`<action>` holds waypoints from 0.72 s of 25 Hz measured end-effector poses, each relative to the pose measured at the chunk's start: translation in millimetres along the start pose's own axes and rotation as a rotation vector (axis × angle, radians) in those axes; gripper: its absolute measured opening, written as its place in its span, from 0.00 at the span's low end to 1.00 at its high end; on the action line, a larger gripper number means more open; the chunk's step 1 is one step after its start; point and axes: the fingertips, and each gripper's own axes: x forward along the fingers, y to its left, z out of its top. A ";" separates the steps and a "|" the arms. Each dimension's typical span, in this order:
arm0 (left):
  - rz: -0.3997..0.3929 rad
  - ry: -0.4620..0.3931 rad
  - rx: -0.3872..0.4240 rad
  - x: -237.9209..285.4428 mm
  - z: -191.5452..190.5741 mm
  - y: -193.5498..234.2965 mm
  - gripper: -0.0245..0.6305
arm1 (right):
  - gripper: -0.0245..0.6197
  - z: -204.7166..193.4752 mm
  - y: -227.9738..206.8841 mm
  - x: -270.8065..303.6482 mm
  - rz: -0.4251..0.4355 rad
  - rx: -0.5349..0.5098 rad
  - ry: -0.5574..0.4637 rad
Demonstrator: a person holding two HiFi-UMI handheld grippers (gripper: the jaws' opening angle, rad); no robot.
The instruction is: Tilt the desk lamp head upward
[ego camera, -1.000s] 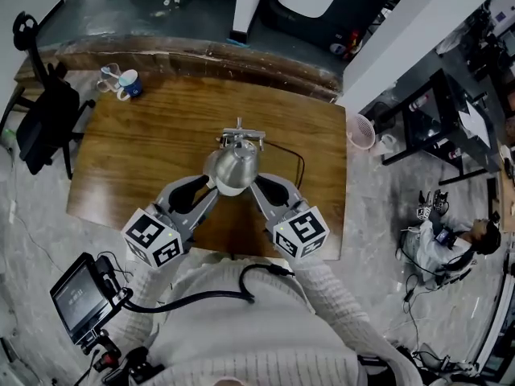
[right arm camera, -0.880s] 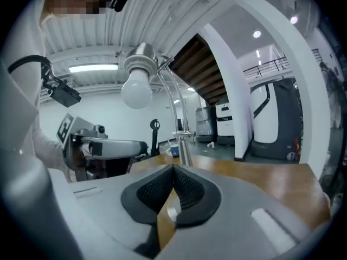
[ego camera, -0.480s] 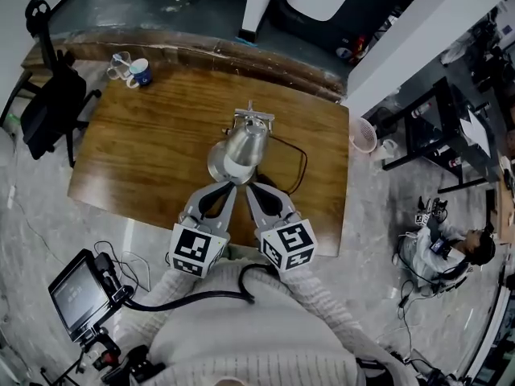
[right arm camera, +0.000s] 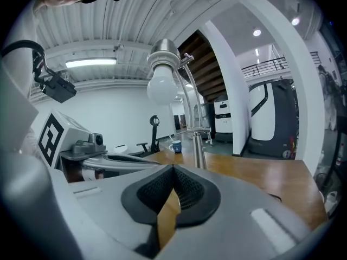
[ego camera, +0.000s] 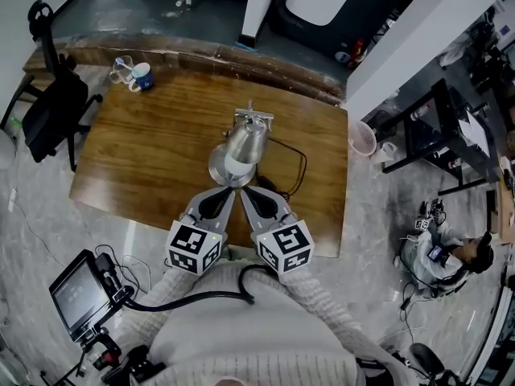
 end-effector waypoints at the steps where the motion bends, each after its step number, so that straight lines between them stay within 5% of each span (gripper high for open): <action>1: -0.003 0.002 -0.002 0.2 0.0 -0.1 0.05 | 0.04 0.3 0.3 -0.3 0.001 -0.003 0.001; 18: -0.010 -0.002 0.108 1.8 4.5 -6.4 0.05 | 0.04 -0.9 0.4 -0.4 0.007 0.009 0.003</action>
